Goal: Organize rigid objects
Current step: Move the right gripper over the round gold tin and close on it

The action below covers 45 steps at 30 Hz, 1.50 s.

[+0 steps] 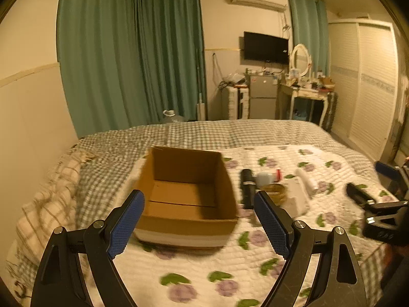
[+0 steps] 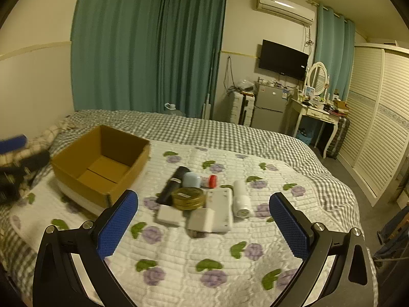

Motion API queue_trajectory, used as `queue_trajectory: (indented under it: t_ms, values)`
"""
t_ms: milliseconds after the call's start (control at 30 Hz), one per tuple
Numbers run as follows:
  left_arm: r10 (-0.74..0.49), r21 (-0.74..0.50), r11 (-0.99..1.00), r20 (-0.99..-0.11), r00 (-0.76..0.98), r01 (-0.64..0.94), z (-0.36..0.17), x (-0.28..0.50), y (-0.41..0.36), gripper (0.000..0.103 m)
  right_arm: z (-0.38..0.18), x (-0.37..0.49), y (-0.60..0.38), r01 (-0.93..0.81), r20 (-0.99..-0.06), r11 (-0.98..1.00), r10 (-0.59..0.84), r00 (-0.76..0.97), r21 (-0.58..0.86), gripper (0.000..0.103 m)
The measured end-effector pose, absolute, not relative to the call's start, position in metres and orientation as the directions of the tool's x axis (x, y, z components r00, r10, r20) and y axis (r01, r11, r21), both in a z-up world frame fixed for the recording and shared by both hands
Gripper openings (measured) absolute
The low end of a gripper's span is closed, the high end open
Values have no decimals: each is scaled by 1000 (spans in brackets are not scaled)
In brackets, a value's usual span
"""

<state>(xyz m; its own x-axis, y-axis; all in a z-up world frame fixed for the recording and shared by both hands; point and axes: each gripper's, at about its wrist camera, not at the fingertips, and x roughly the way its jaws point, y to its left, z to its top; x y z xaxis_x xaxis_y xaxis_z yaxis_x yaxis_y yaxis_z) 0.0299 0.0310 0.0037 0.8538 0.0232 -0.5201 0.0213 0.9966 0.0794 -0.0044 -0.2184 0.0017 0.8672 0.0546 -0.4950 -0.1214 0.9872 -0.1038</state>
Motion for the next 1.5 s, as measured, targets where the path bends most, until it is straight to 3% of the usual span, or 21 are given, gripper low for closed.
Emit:
queue_trajectory:
  t_ms: [233,467,500,567,633,733,800,967,1100,1500]
  values:
    - [206,174,977,-599,774,-126,-3,71,84,90,-3,27,-235,-105,-527,987,25,849,-122,103]
    - [257,164,966,-675,691,-199,-33,94,121,87,-33,63,-236,-143,-594,985,59,802,-94,103]
    - [258,163,966,-683,684,-201,-38,97,123,84,-39,69,-235,-145,-606,985,57,793,-98,103]
    - [247,157,968,-710,659,-194,-50,105,125,69,-50,79,-234,-148,-626,984,54,778,-99,103]
    - [232,142,971,-739,632,-190,-60,113,125,67,-58,87,-235,-149,-639,984,52,767,-98,103]
    - [228,142,972,-756,614,-185,-67,120,124,45,-70,96,-238,-143,-659,986,53,750,-84,103]
    - [219,138,974,-759,613,-177,-71,125,121,42,-78,101,-241,-142,-670,987,59,740,-71,103]
    - [195,134,980,-770,608,-145,-76,134,116,15,-92,112,-244,-136,-694,989,56,718,-61,103]
    - [236,187,972,-758,608,-144,-78,136,112,12,-97,118,-246,-134,-702,989,54,710,-60,103]
    - [210,169,978,-765,609,-126,-77,135,113,11,-107,154,-194,-232,-728,968,91,679,-94,103]
